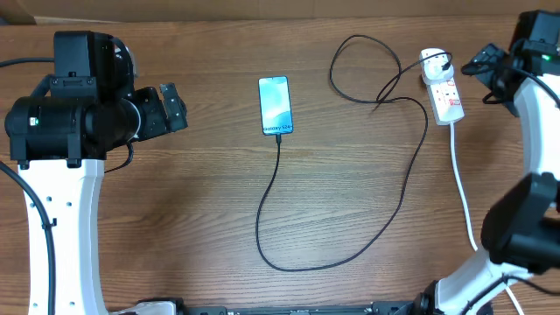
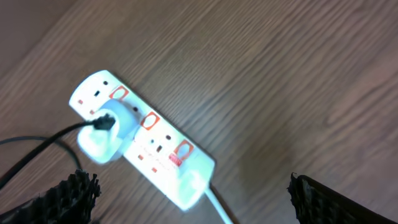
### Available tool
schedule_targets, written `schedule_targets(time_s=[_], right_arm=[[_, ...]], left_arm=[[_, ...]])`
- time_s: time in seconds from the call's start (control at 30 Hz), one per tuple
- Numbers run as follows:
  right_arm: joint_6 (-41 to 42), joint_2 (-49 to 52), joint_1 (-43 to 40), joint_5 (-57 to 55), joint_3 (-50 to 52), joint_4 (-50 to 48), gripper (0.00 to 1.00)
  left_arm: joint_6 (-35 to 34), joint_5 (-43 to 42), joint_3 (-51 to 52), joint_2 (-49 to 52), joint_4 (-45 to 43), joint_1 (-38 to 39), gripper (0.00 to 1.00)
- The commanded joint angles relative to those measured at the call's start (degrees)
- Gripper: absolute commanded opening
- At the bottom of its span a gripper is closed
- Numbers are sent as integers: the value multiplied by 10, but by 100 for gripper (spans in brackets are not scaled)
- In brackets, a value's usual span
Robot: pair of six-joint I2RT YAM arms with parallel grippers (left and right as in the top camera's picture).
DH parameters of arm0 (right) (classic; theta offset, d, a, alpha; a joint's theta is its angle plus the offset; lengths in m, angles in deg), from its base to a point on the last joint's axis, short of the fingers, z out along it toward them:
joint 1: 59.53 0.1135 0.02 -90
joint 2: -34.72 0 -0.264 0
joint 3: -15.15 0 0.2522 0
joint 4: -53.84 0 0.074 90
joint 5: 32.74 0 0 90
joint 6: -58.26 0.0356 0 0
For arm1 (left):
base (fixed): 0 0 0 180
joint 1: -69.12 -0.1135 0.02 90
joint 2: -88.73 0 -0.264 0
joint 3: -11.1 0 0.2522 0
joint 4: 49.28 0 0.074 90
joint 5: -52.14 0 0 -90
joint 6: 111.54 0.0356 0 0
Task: Plug charger to phone and switch on socket
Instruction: 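Move the right gripper over the white power strip's orange switch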
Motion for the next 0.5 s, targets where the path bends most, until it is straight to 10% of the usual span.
schedule_targets(time_s=[0.0,0.47], right_arm=[[-11,38,2,-9,-8,-24,100],[-10,99,2,-25,-8,-68,100]], left_arm=[[-5,4,-2,-4,0,3,100],[-5,4,-2,-4,0,3,100]])
